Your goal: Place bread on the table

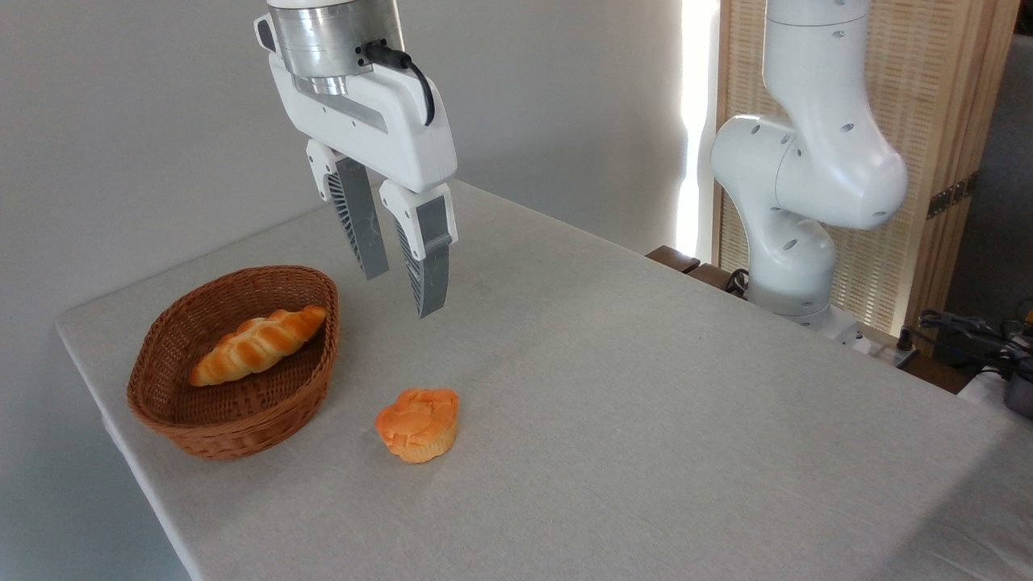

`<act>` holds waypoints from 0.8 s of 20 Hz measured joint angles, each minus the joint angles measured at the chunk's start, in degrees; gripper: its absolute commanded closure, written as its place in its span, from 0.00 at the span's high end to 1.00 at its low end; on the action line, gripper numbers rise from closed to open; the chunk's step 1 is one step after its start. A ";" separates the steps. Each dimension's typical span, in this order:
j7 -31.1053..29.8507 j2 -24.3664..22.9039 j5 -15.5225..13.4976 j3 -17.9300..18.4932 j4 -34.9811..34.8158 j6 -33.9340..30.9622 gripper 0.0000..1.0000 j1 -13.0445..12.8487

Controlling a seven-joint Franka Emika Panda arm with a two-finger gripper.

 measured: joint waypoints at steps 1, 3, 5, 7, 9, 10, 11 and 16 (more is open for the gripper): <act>0.00 0.00 0.00 0.00 0.00 0.00 1.00 0.03; 0.00 0.00 0.00 0.24 0.00 0.00 1.00 0.07; 0.00 0.00 0.00 0.51 0.00 0.00 1.00 0.14; 0.00 0.00 0.00 0.62 0.01 0.00 1.00 0.14; 0.00 0.00 0.00 0.63 0.00 0.00 1.00 0.14; 0.00 0.00 0.00 0.63 0.01 0.00 1.00 0.14; 0.00 0.00 0.00 0.63 0.01 0.00 1.00 0.14; 0.00 0.27 -4.29 -0.83 0.01 0.71 1.00 -0.01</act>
